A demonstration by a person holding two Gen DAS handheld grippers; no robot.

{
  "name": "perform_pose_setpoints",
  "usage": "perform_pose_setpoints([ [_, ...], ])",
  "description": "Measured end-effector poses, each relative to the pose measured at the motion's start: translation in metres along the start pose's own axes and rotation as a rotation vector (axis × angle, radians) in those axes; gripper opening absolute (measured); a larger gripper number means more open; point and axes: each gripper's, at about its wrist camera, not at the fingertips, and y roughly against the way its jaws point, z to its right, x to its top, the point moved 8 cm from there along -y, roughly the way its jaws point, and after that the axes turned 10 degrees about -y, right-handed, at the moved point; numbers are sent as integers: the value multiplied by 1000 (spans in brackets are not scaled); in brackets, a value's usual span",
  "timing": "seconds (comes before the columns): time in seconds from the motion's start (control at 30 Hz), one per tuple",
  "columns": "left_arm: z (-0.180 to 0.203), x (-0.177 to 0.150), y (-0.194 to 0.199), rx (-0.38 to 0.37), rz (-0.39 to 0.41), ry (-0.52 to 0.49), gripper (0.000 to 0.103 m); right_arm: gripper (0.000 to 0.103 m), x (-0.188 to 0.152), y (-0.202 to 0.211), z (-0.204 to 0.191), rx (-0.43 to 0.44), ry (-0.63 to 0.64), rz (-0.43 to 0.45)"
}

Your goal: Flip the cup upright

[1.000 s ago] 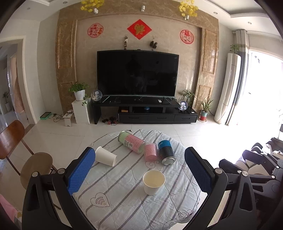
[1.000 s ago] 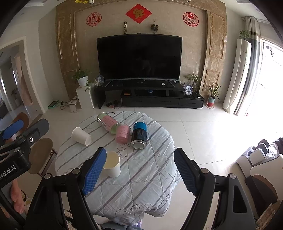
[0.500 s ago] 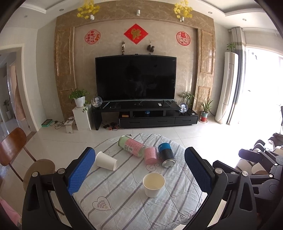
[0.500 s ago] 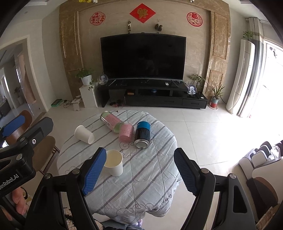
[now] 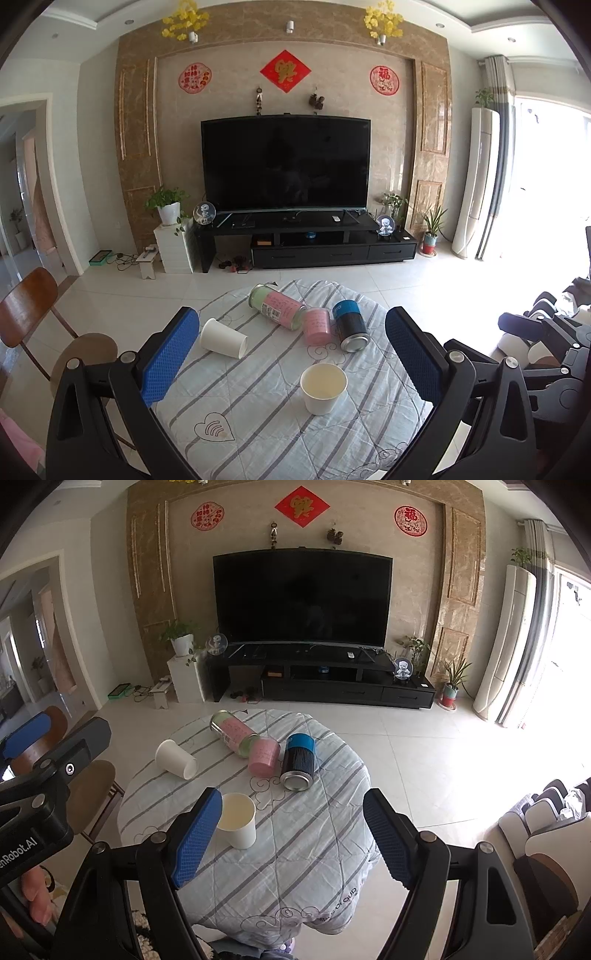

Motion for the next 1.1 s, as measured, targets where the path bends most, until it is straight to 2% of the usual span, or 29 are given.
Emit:
perform_pose_setpoints([
  [1.0, 3, 6, -7, 9, -8, -11, 102, 80, 0, -7, 11, -12, 7, -28],
  [1.1, 3, 9, -6, 7, 14, -13, 102, 80, 0, -7, 12, -12, 8, -29],
])
